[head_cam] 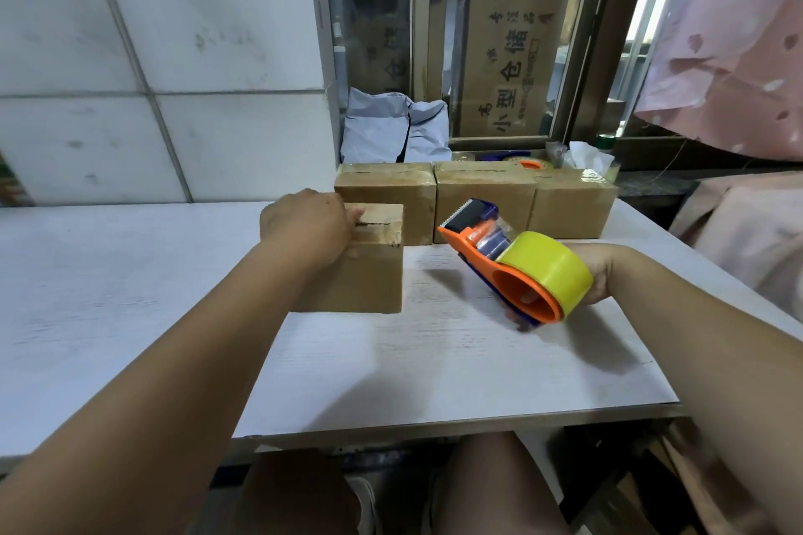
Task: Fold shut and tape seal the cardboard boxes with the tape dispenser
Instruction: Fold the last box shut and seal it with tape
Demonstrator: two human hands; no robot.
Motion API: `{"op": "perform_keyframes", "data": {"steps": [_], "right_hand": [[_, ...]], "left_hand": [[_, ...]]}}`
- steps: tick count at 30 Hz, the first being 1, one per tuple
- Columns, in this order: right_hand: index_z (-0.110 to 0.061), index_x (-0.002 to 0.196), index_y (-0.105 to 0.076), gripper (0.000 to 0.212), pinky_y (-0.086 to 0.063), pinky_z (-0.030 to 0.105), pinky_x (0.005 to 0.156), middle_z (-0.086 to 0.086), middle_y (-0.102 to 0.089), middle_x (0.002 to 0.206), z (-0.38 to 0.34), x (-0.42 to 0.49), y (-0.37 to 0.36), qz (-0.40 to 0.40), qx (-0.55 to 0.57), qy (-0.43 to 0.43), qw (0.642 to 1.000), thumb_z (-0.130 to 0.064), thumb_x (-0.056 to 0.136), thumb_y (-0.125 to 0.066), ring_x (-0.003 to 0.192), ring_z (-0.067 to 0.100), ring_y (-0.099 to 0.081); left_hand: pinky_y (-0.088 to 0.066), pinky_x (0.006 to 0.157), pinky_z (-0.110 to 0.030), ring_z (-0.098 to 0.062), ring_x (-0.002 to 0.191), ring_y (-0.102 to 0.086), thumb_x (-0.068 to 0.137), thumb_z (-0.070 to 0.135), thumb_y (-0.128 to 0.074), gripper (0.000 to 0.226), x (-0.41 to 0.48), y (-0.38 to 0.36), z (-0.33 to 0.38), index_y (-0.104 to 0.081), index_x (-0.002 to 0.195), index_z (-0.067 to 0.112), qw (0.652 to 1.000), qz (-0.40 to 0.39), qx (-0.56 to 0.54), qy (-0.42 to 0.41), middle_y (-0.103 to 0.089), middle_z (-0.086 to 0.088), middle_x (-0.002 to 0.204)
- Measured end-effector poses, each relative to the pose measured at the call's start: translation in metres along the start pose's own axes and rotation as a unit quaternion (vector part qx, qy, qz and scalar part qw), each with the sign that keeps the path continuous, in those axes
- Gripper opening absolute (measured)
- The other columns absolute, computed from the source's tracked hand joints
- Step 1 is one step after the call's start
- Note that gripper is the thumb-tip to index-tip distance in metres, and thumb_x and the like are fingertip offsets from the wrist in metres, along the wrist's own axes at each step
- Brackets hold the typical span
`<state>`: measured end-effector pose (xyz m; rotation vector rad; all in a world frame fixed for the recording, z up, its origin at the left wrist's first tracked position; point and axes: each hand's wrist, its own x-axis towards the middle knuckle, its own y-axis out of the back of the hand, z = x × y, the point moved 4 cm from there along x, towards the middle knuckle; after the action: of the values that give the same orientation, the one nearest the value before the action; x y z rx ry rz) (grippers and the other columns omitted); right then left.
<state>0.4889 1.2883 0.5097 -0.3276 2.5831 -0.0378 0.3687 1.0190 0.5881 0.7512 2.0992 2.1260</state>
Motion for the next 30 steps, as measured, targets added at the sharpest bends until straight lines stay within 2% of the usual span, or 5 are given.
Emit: {"op": "perform_keyframes", "data": {"steps": [14,19,24,27,30], "right_hand": [[-0.008,0.086,-0.077,0.058,-0.058,0.038,0.069,0.016,-0.072,0.09,-0.029,-0.003,-0.043,-0.048,-0.047,0.065,0.996,-0.025,0.034,-0.098,0.084,0.026,-0.071],[-0.007,0.085,-0.076,0.063,-0.059,0.033,0.065,0.015,-0.072,0.087,-0.031,-0.005,-0.059,-0.043,-0.054,0.092,0.993,-0.028,0.03,-0.098,0.082,0.023,-0.071],[-0.003,0.091,-0.068,0.073,-0.059,0.031,0.062,0.017,-0.071,0.086,-0.035,-0.007,-0.065,-0.006,-0.031,0.128,0.991,-0.024,0.028,-0.099,0.076,0.023,-0.071],[-0.007,0.08,-0.076,0.018,-0.058,0.032,0.064,0.015,-0.07,0.085,-0.04,-0.012,-0.067,0.07,0.008,0.149,0.986,-0.024,0.075,-0.074,0.071,0.023,-0.071],[-0.009,0.091,-0.069,0.03,-0.057,0.037,0.069,0.011,-0.071,0.082,-0.046,-0.014,-0.062,0.146,0.022,0.168,0.975,-0.02,0.098,-0.042,0.071,0.023,-0.069]], "left_hand": [[-0.023,0.114,-0.036,-0.023,0.139,-0.029,0.101,0.025,-0.037,0.039,-0.011,-0.017,-0.027,-0.048,0.139,0.023,0.921,-0.08,-0.377,0.049,-0.038,-0.002,0.148],[-0.032,0.098,-0.041,-0.026,0.125,-0.036,0.097,0.044,-0.038,0.032,-0.021,-0.003,-0.022,-0.061,0.118,0.038,0.974,-0.05,-0.214,0.058,-0.058,0.001,0.12],[-0.036,0.056,-0.026,-0.01,0.073,-0.049,0.093,0.044,-0.053,0.028,-0.042,-0.007,-0.017,-0.063,0.104,0.021,0.895,-0.158,-0.416,0.044,-0.058,0.003,0.09],[-0.027,0.049,-0.027,-0.011,0.061,-0.04,0.092,0.041,-0.053,0.029,-0.049,-0.006,-0.017,-0.059,0.099,0.013,0.883,-0.172,-0.43,0.077,-0.05,0.002,0.076],[-0.029,0.054,-0.028,-0.018,0.075,-0.053,0.091,0.046,-0.051,0.039,-0.053,-0.004,-0.014,-0.053,0.107,0.01,0.899,-0.173,-0.388,0.104,-0.055,-0.006,0.091]]}}
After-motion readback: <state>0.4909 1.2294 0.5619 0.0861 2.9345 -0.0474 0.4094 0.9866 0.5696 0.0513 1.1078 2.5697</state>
